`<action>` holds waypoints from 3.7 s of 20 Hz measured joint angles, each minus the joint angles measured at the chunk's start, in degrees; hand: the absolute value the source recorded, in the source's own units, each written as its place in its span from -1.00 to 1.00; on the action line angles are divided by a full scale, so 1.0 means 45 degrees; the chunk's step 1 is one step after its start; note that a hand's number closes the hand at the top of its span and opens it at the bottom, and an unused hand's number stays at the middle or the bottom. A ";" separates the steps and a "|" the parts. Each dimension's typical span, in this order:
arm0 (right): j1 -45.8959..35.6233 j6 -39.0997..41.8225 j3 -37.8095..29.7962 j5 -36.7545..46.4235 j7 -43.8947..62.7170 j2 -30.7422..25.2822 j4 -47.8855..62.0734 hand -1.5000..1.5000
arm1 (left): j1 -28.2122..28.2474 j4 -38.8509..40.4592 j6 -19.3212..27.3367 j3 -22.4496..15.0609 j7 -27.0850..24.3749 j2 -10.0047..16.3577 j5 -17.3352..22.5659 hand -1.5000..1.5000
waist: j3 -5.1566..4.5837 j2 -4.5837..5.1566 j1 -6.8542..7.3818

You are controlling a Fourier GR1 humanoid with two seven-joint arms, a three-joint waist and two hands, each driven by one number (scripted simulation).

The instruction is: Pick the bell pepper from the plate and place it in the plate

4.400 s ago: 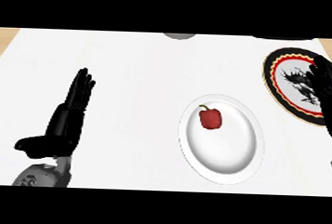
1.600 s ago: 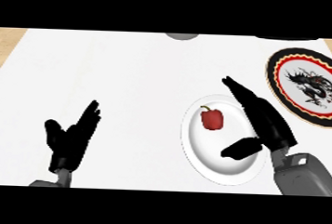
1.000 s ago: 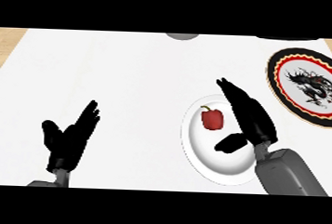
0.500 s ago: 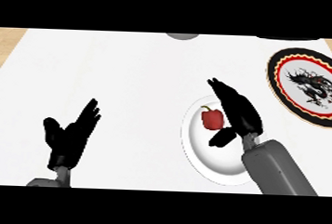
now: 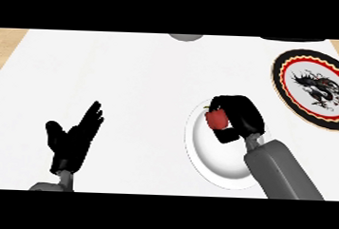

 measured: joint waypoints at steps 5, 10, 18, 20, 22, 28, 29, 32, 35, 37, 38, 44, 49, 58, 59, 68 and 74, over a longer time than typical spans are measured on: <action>0.0552 -0.0507 -0.0028 0.0732 -0.0077 0.0122 -0.0610 1.00 | 0.0029 -0.0189 -0.0012 0.0122 0.0300 -0.0027 -0.0129 0.00 | -0.0006 0.0004 -0.0031; 0.3204 -0.0649 0.0797 0.1443 0.0965 -0.0135 -0.3652 1.00 | 0.0181 -0.0321 0.0030 0.0287 0.0484 -0.0035 -0.0084 0.00 | -0.0059 -0.0103 -0.0220; 0.5561 -0.2538 0.1279 0.2405 0.1811 0.0288 -0.8266 1.00 | 0.0387 -0.0415 0.0022 0.0271 0.0175 -0.0148 -0.0224 0.00 | -0.0013 -0.0046 -0.0289; 0.5866 -0.2899 0.1003 0.2361 0.2058 0.0454 -0.9063 1.00 | 0.0382 -0.0547 0.0027 0.0308 0.0368 -0.0117 -0.0197 0.00 | -0.0021 -0.0019 -0.0256; 0.6255 -0.3149 0.0527 0.2030 0.2191 0.0464 -0.9863 1.00 | 0.0371 -0.0595 -0.0070 0.0372 0.0504 -0.0055 -0.0112 0.00 | -0.0023 -0.0001 -0.0241; 0.6315 -0.4029 -0.1722 0.0016 0.1958 0.0717 -1.0145 1.00 | 0.0363 -0.0461 -0.0205 0.0409 0.0312 -0.0103 -0.0163 0.00 | -0.0004 0.0041 -0.0139; 0.6175 -0.4256 -0.2143 -0.0367 0.1752 0.0766 -0.9885 1.00 | 0.0310 -0.0545 -0.0231 0.0436 0.0548 -0.0058 -0.0114 0.00 | -0.0008 0.0049 -0.0111; 0.5694 -0.4415 -0.3774 -0.2180 0.0965 0.0462 -0.9261 1.00 | 0.0323 -0.0612 -0.0224 0.0311 0.0583 -0.0150 -0.0216 0.00 | -0.0008 0.0064 -0.0077; 0.4806 -0.4754 -0.5134 -0.3106 0.0048 0.0121 -0.7889 1.00 | 0.0467 -0.0767 -0.0174 0.0210 0.0463 -0.0250 -0.0366 0.00 | -0.0011 0.0073 -0.0017; 0.4369 -0.5060 -0.5944 -0.3555 -0.0806 -0.0152 -0.6715 1.00 | 0.0404 -0.0688 -0.0253 0.0253 0.0518 -0.0206 -0.0362 0.00 | -0.0011 0.0084 0.0009; 0.4049 -0.5210 -0.6363 -0.3772 -0.1231 -0.0324 -0.6043 1.00 | 0.0373 -0.0621 -0.0234 0.0250 0.0465 -0.0248 -0.0400 0.00 | -0.0004 0.0088 0.0028; 0.1896 -0.5834 -0.8598 -0.5013 -0.3585 -0.1548 -0.1680 1.00 | 0.0219 -0.0549 -0.0339 0.0257 0.0530 -0.0260 -0.0457 0.00 | 0.0018 0.0122 0.0177; -0.0134 -0.5872 -0.9813 -0.5771 -0.5759 -0.2735 0.2410 1.00 | 0.0140 -0.0610 -0.0245 0.0080 0.0564 -0.0468 -0.0635 0.00 | 0.0019 0.0161 0.0315; -0.2855 -0.5623 -1.0485 -0.5538 -0.7134 -0.4662 0.8500 -1.00 | -0.0323 -0.0376 -0.0538 0.0211 0.0752 -0.0412 -0.0489 0.00 | 0.0027 0.0333 0.0697; -0.2909 -0.5470 -1.0285 -0.5251 -0.6985 -0.4870 0.8974 -1.00 | -0.0350 -0.0376 -0.0567 0.0184 0.0700 -0.0432 -0.0492 0.00 | 0.0024 0.0369 0.0762; -0.3926 -0.3466 -1.0170 -0.5074 -0.8021 -0.5360 1.1807 -1.00 | -0.0353 -0.0357 -0.0616 0.0052 0.0489 -0.0542 -0.0608 0.00 | 0.0082 0.0471 0.0945; -0.4279 -0.2582 -1.1620 -0.6560 -0.9767 -0.5453 1.2327 -1.00 | -0.0248 -0.0541 -0.0686 0.0158 0.0678 -0.0463 -0.0463 0.00 | 0.0084 0.0459 0.0855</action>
